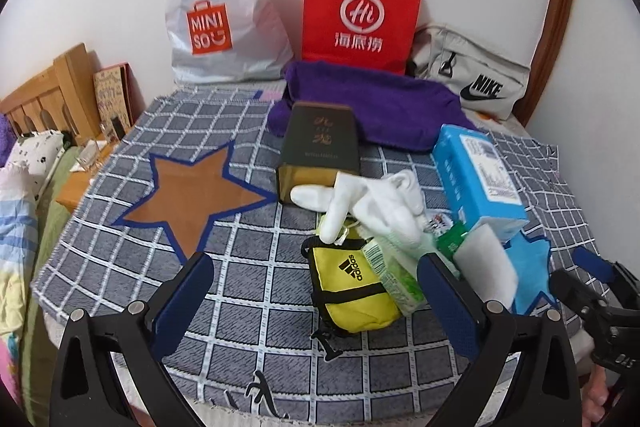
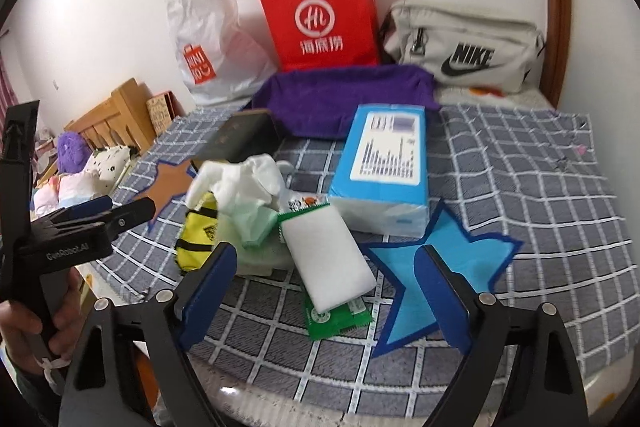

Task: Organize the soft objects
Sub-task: 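Grasp the white gloves with the left tool while the right tool grasps the white sponge, then carry gloves and sponge onto the purple towel and release both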

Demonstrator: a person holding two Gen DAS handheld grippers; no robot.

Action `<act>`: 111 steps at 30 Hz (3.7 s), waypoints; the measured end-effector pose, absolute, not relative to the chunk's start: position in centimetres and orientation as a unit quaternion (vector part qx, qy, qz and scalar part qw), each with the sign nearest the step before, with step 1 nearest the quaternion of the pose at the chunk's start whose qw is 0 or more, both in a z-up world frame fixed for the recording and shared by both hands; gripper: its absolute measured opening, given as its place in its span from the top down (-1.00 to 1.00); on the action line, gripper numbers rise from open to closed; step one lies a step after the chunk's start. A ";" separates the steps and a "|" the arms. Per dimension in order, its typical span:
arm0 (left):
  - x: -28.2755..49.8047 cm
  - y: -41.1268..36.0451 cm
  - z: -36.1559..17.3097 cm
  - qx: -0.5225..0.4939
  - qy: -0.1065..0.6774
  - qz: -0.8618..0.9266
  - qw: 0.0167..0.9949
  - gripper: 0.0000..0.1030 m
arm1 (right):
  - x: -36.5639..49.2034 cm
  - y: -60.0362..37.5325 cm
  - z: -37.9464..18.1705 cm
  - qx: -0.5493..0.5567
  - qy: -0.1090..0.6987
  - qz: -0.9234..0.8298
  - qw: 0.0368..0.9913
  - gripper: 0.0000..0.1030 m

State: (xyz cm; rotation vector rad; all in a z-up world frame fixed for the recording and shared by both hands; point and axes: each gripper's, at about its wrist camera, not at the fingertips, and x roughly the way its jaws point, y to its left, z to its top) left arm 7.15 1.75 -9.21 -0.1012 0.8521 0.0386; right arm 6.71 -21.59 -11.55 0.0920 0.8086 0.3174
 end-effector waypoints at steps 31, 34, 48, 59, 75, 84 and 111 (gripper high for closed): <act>15.9 -2.8 -13.1 -0.005 0.452 -0.009 0.892 -0.96 | 10.1 -24.5 -15.3 0.054 0.419 0.226 0.878 -0.10; 16.7 -3.3 -13.8 -0.004 0.464 -0.013 0.886 -0.60 | 10.3 -25.1 -16.2 0.046 0.430 0.213 0.876 -0.10; 15.5 -1.0 -11.5 -0.032 0.440 -0.039 0.897 0.72 | 10.8 -25.3 -16.8 0.052 0.451 0.211 0.866 -0.10; 15.0 1.0 -6.4 -0.063 0.399 -0.052 0.913 0.73 | 12.1 -24.4 -12.1 0.057 0.420 0.208 0.882 -0.10; 19.8 2.0 -1.5 -0.070 0.376 -0.059 0.922 0.73 | 18.0 -23.8 -6.3 0.053 0.390 0.168 0.904 -0.10; 25.7 2.4 -1.1 -0.065 0.380 -0.060 0.921 0.73 | 24.6 -24.1 -5.6 0.059 0.388 0.145 0.908 -0.10; 42.1 2.7 -7.9 -0.057 0.456 -0.064 0.886 0.73 | 43.2 -22.2 -11.3 0.027 0.437 0.136 0.888 -0.10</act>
